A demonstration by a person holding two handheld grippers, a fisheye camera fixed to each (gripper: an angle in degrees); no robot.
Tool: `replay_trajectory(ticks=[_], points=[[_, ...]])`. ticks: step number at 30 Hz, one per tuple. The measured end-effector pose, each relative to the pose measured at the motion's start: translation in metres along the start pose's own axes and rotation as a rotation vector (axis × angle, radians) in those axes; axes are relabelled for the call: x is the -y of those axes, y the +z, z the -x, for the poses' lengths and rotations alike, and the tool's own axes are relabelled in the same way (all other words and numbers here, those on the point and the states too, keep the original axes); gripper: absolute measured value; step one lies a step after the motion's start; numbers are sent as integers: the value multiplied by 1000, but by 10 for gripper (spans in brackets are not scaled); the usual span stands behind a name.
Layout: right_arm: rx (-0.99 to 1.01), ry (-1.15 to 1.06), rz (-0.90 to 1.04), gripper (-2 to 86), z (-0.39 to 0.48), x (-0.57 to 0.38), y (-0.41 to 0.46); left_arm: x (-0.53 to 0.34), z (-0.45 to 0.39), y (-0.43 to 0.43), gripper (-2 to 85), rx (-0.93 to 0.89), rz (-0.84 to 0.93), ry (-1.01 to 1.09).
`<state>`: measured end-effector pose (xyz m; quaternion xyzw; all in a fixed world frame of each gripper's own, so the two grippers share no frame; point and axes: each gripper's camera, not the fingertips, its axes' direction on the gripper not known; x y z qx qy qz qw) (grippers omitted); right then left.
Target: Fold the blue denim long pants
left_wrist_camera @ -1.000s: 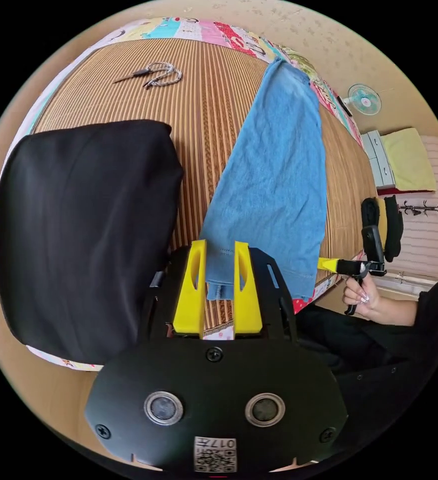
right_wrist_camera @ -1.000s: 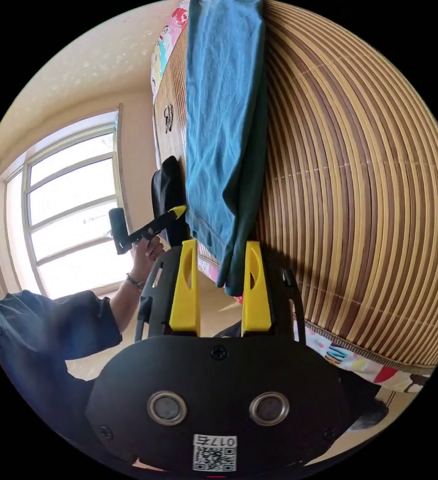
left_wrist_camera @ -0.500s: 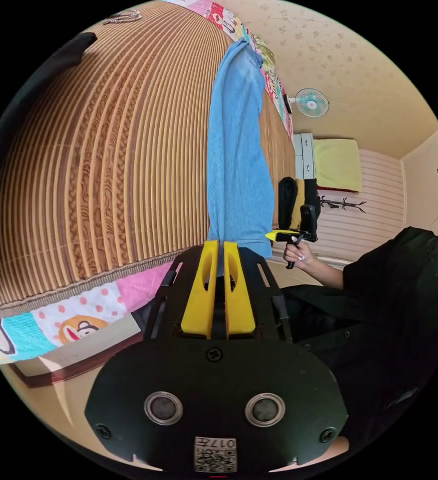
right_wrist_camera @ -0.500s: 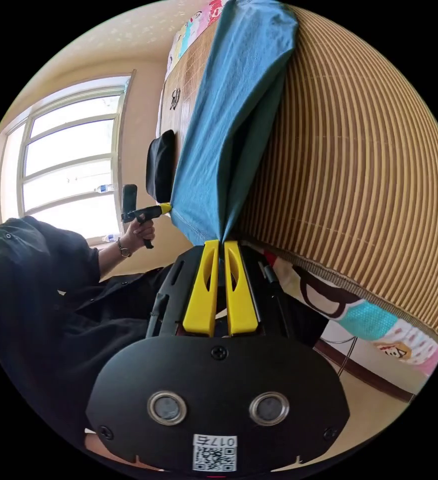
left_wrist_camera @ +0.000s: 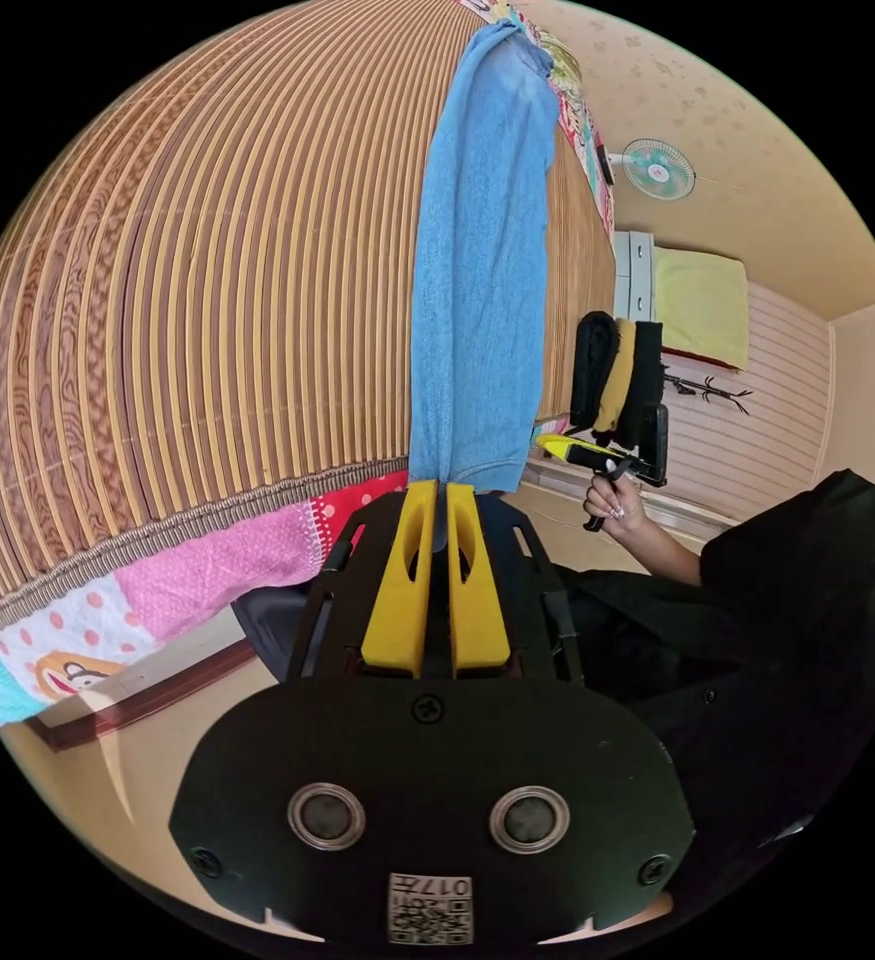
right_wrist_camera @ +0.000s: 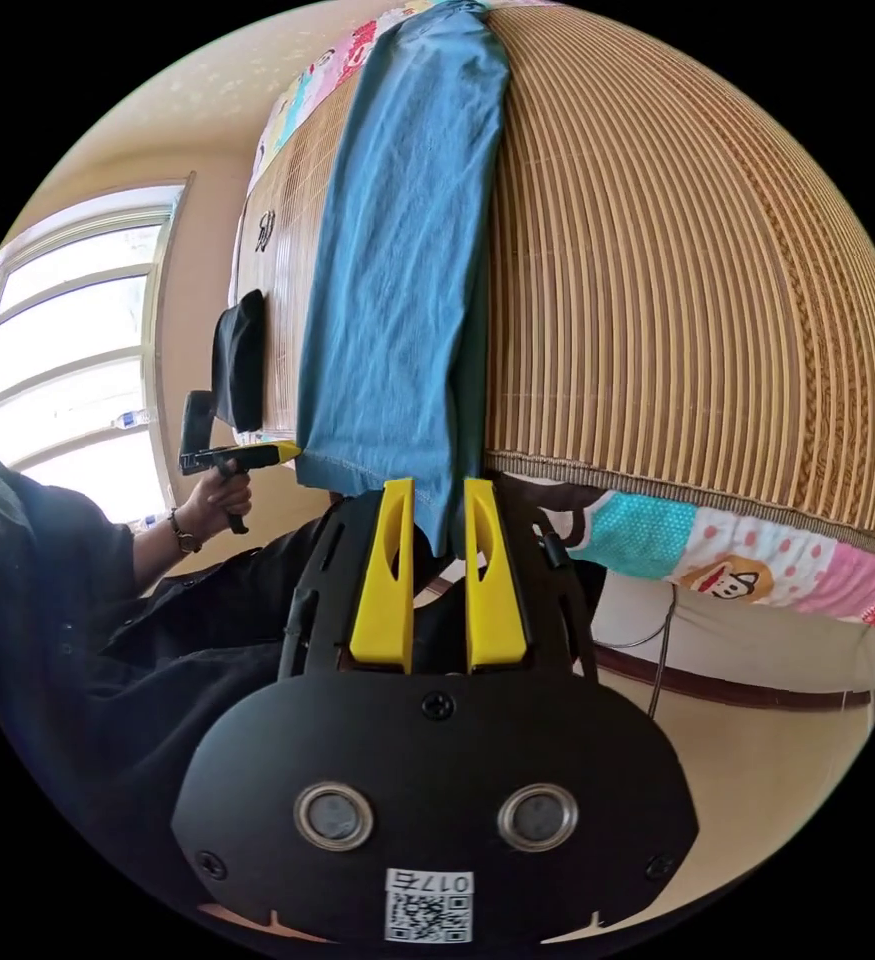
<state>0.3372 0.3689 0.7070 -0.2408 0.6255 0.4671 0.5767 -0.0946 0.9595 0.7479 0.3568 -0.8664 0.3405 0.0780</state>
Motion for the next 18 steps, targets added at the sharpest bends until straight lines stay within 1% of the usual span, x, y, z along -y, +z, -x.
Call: replay_trajectory(ticks=[3, 8, 9, 11, 13, 15, 16, 18], points=[[72, 25, 23, 76, -3, -5, 14, 6, 1, 1, 1, 15, 20, 14], [31, 49, 35, 47, -3, -9, 18, 12, 5, 2, 2, 18, 38, 17], [37, 34, 36, 37, 0, -12, 15, 12, 6, 2, 1, 2, 39, 23], [49, 4, 31, 29, 4, -19, 7, 8, 5, -2, 1, -92, 15, 67], [66, -4, 17, 24, 5, -27, -5, -3, 9, -11, 0, -222, -36, 71], [111, -2, 7, 20, 3, -34, -17, -12, 13, -11, -1, -243, -59, 54], [119, 2, 11, 20, 2, -35, -18, -15, 15, -6, -1, -219, -49, 44], [81, -2, 55, 20, 3, -36, -13, -13, 23, 7, -1, -180, -12, 23]])
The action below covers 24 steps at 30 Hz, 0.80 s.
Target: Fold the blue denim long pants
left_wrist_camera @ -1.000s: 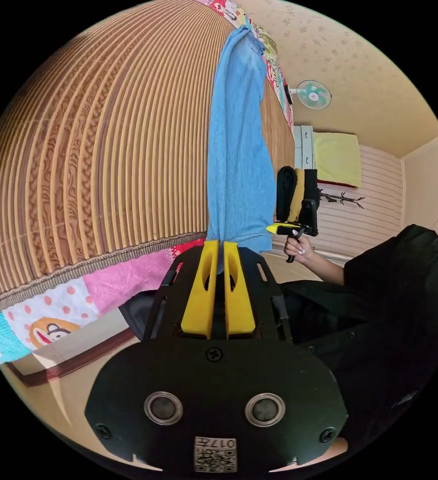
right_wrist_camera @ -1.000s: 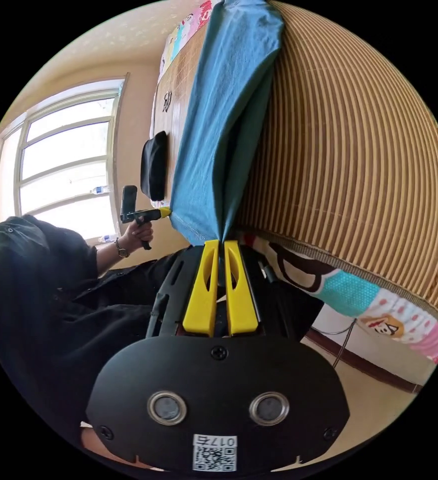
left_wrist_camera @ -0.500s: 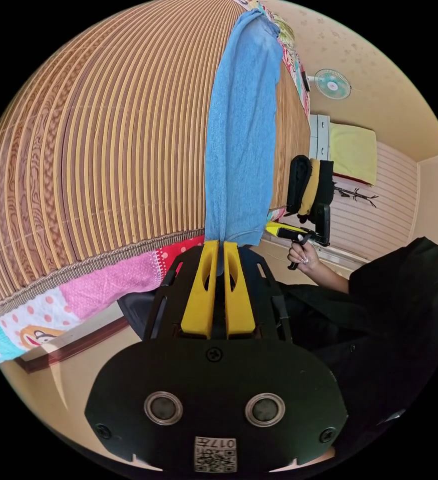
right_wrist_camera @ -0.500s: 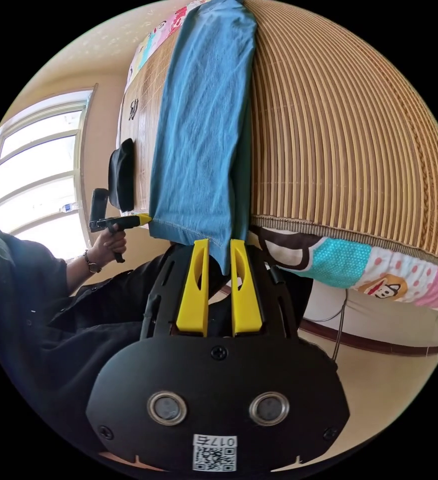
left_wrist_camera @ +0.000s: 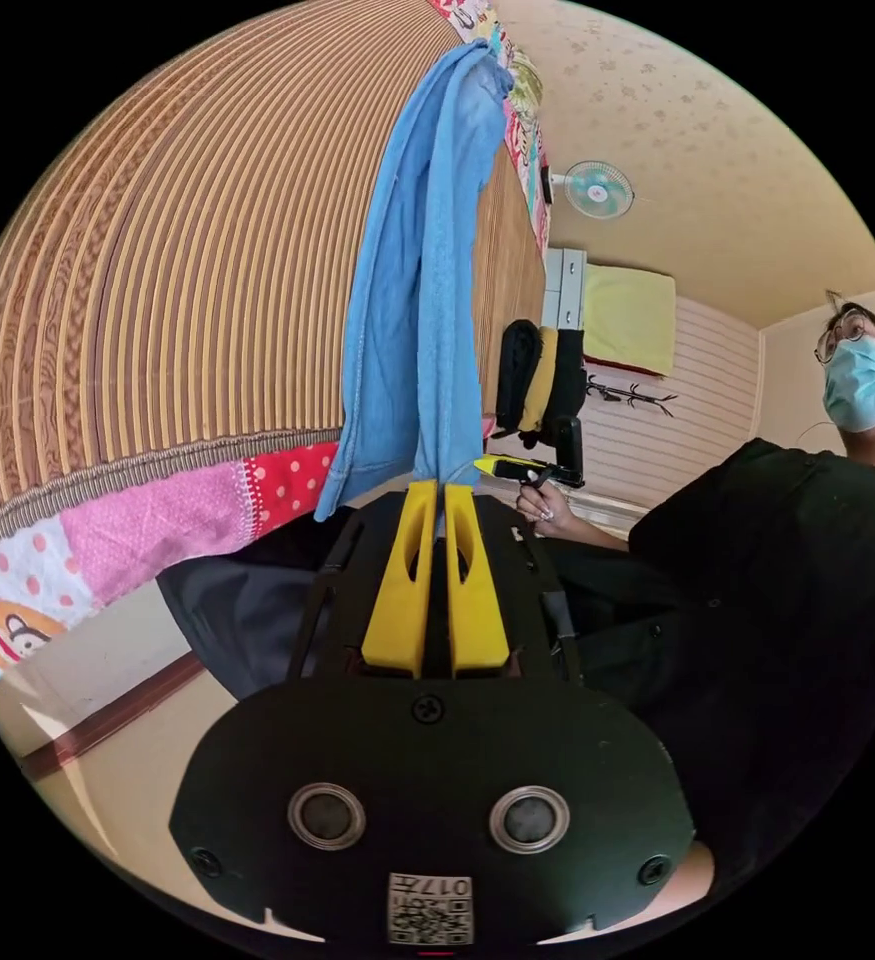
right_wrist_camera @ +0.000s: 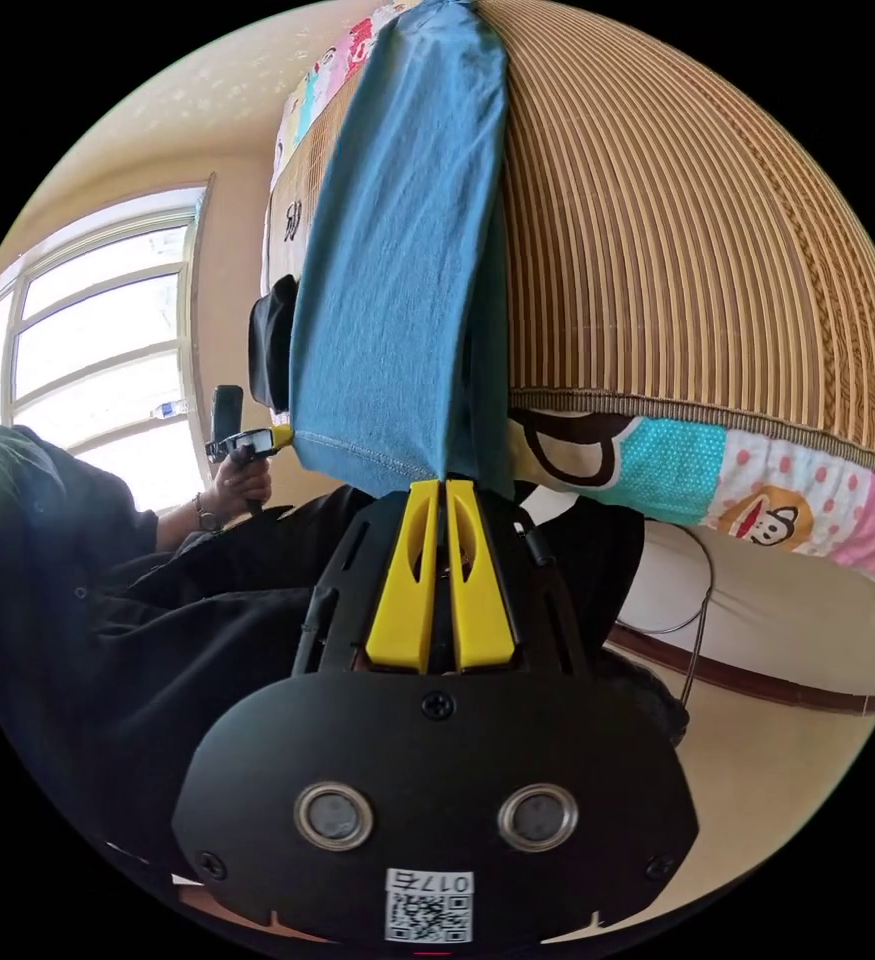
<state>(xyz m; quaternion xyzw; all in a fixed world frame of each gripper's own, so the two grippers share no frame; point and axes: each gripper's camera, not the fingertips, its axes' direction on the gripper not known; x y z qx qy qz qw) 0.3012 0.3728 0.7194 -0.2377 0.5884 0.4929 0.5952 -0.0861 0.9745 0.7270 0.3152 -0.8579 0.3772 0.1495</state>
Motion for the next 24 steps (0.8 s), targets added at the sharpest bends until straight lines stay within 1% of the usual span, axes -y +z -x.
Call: replay_trajectory(ticks=[3, 8, 11, 13, 16, 18, 19, 21, 22, 24], points=[[-71, -1, 44, 21, -1, 4, 13, 12, 16, 16, 1, 42, 25, -25], [-78, 67, 73, 31, -9, 10, 24, 26, 32, 34, 16, 129, 60, -53], [-123, 78, 71, 43, -8, 5, 16, 24, 34, 21, 46, 189, -7, -90], [-121, 81, 33, 45, -7, 4, 1, 26, 27, -2, 63, 248, -111, -86], [-132, 56, -103, 35, 3, 17, -35, 46, 12, -23, 75, 304, -210, -46], [-233, 2, -222, 26, 21, 47, -60, 66, -2, -32, 75, 309, -290, 7], [-249, -23, -253, 24, 27, 58, -66, 80, -10, -34, 75, 308, -343, 37], [-268, -125, -359, 19, 51, 109, -87, 105, -23, -31, 75, 300, -402, 90], [-266, -149, -383, 20, 57, 124, -91, 123, -29, -26, 75, 287, -416, 120], [-252, -244, -475, 24, 83, 185, -107, 147, -36, -16, 75, 271, -421, 156]])
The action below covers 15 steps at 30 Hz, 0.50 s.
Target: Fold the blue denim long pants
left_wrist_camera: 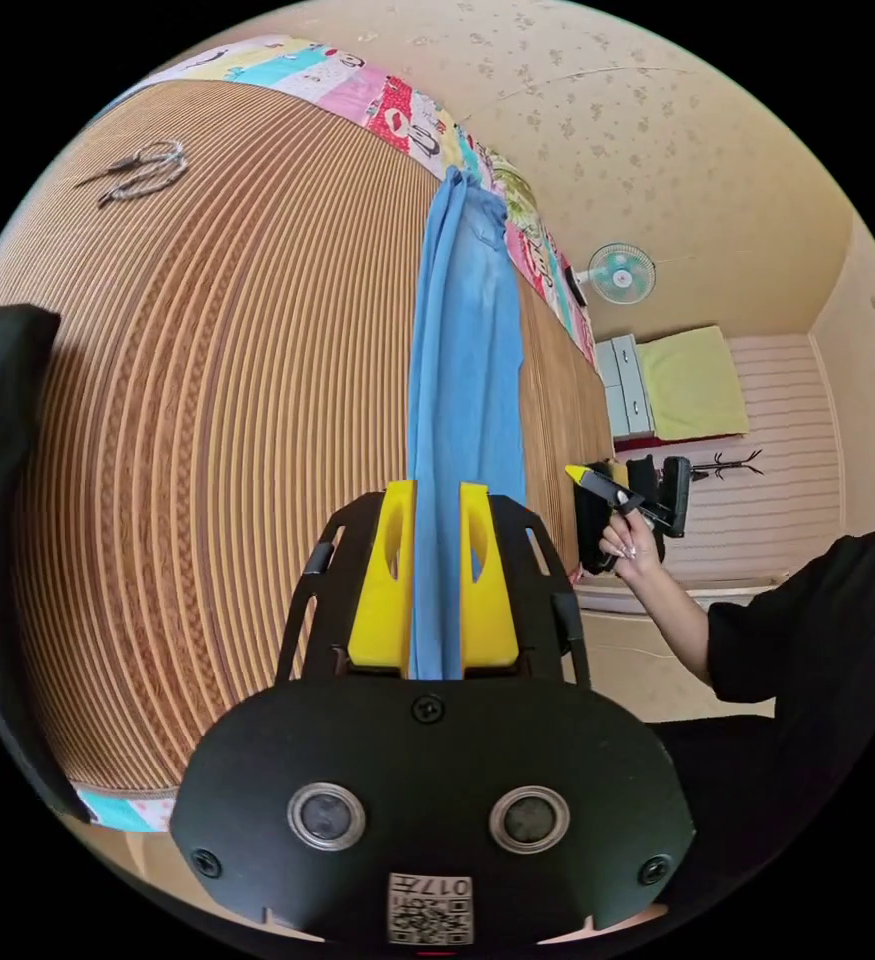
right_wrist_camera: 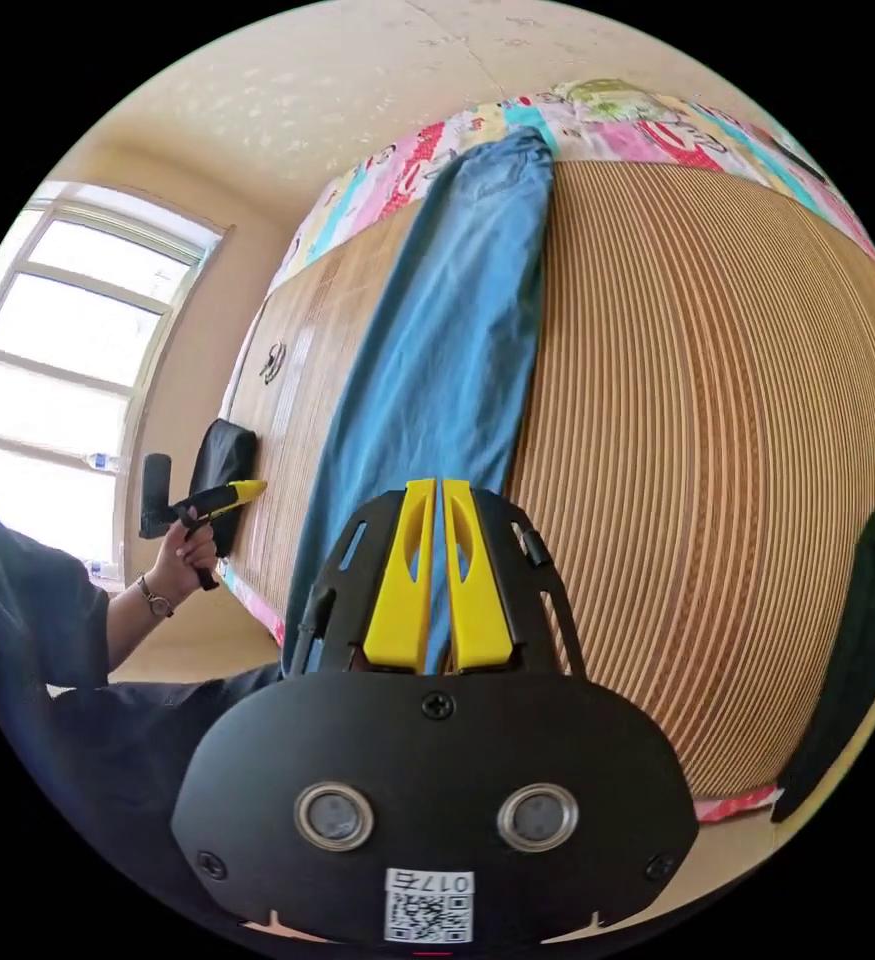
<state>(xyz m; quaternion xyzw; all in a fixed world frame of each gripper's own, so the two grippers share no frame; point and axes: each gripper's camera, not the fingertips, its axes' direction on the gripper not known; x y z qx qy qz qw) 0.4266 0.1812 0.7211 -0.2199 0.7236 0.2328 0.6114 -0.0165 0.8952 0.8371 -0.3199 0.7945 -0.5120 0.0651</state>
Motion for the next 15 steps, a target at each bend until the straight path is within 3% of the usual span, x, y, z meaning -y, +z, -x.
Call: replay_trajectory(ticks=[10, 15], points=[[31, -36, -106, 86, 21, 241, 72, 37, -31, 68, 77, 141, 55, 154], [-142, -2, -114, 92, 22, 350, 116, 34, -20, 82, 79, 182, 37, 104]])
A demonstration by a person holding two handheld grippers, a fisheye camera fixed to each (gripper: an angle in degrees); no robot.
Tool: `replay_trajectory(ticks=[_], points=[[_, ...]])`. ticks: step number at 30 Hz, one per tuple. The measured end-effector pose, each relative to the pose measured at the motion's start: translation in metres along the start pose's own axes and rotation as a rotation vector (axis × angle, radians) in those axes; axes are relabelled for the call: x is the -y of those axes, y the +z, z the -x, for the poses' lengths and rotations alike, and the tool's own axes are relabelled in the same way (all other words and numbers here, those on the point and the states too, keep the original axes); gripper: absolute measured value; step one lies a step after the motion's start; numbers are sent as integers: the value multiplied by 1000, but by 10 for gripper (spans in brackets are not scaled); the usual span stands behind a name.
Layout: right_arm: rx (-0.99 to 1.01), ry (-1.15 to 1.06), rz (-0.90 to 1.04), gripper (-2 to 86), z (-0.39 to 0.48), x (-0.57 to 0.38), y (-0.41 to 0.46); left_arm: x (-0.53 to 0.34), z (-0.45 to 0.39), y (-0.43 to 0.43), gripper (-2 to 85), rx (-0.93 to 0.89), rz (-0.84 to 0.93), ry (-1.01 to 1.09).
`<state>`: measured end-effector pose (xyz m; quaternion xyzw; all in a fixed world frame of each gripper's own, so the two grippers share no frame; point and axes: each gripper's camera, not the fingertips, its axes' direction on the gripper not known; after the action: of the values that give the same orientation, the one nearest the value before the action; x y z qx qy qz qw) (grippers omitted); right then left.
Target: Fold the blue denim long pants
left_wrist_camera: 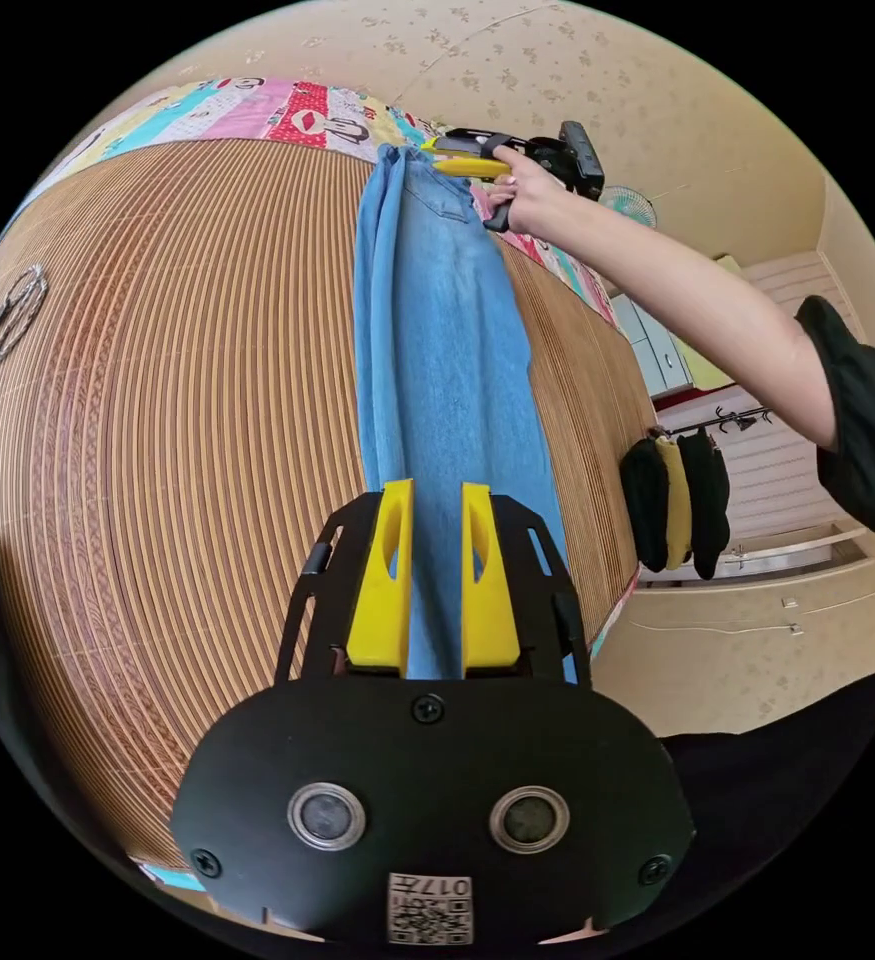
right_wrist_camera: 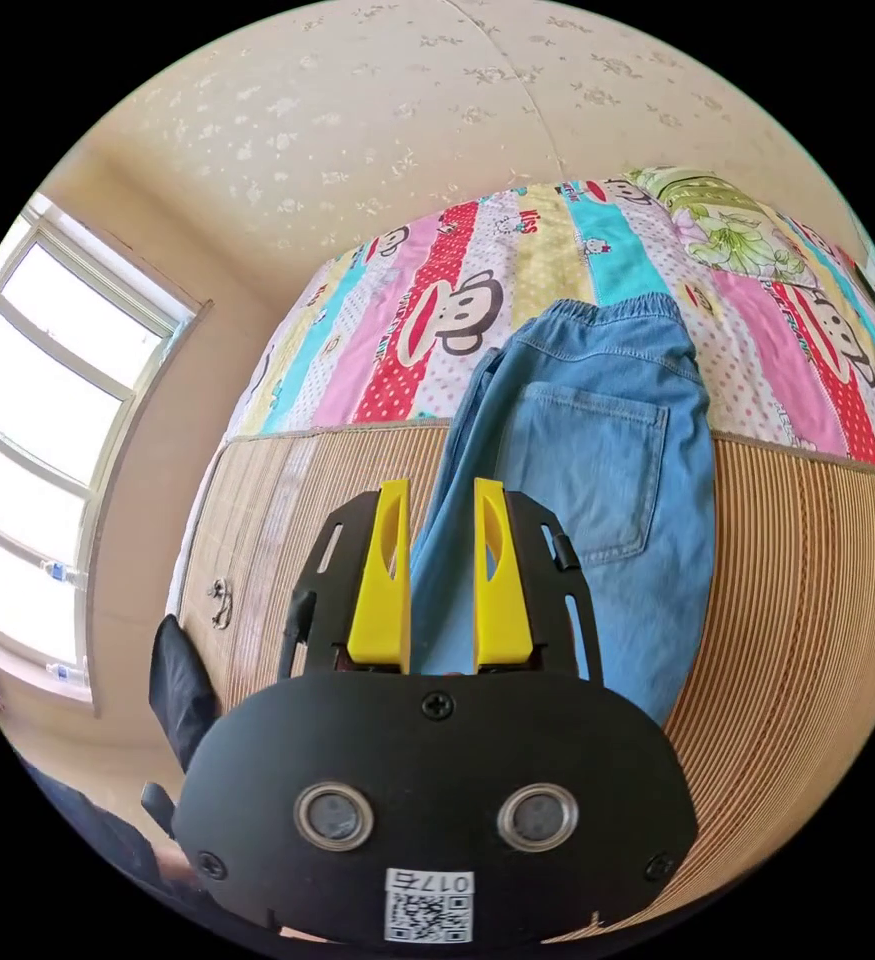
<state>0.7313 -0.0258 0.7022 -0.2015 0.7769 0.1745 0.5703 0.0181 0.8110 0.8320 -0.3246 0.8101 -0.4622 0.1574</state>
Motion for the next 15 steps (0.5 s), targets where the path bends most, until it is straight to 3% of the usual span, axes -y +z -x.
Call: replay_trajectory(ticks=[5, 9, 15], points=[[-136, 83, 19, 52, -1, 36, 38, -5, 15, 7, 77, -6, -25, -41], [-206, 48, -42, 15, 16, 39, 43, -3, 25, 18, 7, -30, 30, 14], [-235, 22, -93, 8, 28, 48, 58, 6, 50, 12, -8, -173, 20, 1]])
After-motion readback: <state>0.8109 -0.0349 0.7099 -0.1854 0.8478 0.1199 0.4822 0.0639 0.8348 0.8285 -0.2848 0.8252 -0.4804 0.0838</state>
